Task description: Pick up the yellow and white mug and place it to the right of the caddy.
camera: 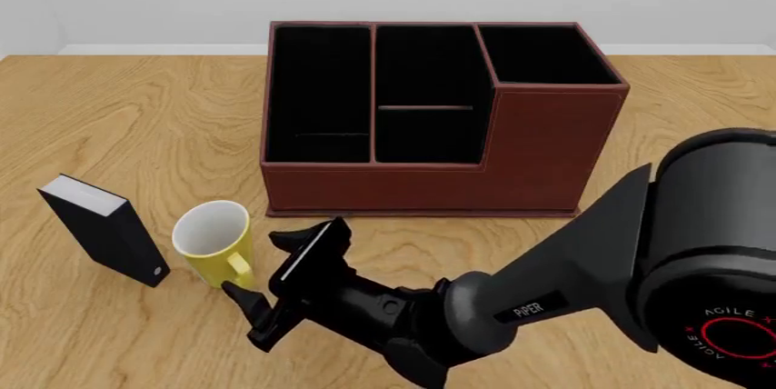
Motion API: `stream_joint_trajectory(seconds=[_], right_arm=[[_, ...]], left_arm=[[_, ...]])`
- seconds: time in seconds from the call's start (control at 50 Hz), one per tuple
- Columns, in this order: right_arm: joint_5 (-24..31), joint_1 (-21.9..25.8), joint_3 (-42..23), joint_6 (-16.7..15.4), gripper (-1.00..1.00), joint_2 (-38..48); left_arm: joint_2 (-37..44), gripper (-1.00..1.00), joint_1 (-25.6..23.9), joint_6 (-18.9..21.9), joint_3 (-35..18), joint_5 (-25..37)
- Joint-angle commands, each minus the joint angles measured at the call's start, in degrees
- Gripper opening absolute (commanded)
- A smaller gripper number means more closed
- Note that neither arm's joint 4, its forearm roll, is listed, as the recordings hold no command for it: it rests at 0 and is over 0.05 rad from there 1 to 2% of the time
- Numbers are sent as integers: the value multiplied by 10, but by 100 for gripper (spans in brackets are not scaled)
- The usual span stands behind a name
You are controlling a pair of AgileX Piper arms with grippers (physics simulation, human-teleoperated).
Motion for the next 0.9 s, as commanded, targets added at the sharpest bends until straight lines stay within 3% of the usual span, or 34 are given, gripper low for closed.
stream_joint_trajectory(seconds=[0.02,0.9], right_arm=[[9,4,-11,0,100,5],[17,0,-42,5,100,50]], left_arm=[[0,100,1,-1,-3,1],[0,100,2,-1,-3,0]])
